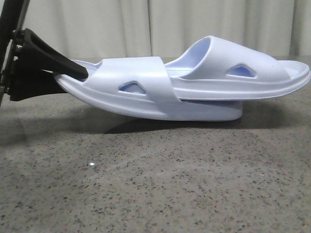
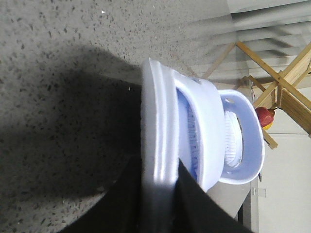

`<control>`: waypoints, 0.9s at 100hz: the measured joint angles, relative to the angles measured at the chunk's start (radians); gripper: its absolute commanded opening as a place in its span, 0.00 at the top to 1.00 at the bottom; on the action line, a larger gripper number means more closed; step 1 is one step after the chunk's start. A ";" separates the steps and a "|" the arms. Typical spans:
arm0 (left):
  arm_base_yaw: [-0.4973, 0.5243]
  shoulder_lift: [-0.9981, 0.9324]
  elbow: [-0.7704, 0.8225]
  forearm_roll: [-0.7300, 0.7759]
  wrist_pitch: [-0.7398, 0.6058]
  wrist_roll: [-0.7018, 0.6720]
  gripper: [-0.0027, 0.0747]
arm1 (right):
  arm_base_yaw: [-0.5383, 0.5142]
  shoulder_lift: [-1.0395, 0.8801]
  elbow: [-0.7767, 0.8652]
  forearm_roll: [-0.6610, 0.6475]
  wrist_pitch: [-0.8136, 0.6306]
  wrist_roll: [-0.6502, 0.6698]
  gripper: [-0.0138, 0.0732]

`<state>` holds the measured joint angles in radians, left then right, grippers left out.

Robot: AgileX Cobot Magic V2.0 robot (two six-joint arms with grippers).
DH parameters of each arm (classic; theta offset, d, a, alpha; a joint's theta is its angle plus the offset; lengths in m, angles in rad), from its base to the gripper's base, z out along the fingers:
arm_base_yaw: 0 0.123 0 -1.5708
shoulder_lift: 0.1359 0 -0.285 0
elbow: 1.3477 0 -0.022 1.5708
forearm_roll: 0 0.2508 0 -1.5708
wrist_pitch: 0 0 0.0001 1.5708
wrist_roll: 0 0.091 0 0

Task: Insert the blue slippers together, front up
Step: 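Lower the stacked slippers onto the table with the left gripper and release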

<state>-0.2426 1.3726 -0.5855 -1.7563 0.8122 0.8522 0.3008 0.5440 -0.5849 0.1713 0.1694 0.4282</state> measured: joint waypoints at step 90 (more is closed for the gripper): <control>0.000 0.000 -0.038 -0.025 -0.162 0.330 0.45 | 0.000 0.000 0.000 -0.002 0.002 0.000 0.39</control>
<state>-0.2426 1.3726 -0.6232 -1.7815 0.6499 1.1820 0.3008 0.5440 -0.5849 0.1697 0.1711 0.4282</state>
